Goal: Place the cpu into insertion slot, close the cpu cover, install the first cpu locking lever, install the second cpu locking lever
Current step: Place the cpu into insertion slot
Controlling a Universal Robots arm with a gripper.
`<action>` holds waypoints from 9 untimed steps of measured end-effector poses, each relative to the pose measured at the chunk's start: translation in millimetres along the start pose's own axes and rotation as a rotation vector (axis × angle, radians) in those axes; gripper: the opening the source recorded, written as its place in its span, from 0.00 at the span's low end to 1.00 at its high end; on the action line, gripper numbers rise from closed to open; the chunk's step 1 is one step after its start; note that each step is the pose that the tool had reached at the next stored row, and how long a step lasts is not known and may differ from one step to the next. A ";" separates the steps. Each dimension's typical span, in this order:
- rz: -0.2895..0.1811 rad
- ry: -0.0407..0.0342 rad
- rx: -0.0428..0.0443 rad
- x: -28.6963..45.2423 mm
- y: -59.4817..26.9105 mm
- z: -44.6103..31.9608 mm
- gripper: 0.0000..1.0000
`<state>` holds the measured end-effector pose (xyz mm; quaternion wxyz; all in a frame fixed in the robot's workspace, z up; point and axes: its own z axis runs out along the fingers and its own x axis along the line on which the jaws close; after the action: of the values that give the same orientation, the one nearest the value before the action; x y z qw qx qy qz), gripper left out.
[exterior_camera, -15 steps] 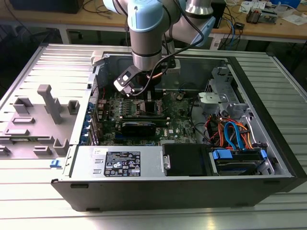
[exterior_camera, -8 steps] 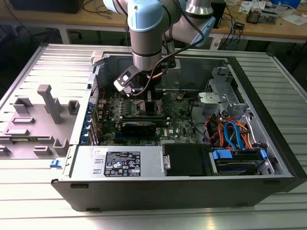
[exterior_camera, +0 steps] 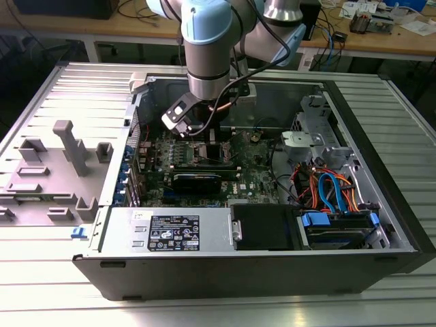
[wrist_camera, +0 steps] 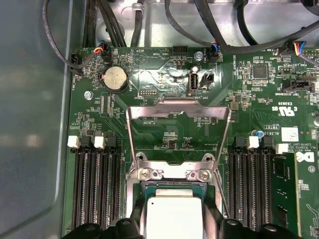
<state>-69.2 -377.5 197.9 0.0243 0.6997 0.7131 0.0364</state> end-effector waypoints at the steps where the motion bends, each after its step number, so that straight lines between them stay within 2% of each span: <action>1: 0.000 0.0004 -0.0002 0.1 0.1 0.1 0.55; 9: 0.000 0.0008 0.0004 0.1 2.3 0.3 0.55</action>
<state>-66.9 -377.4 197.9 0.0238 0.6995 0.7133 0.0366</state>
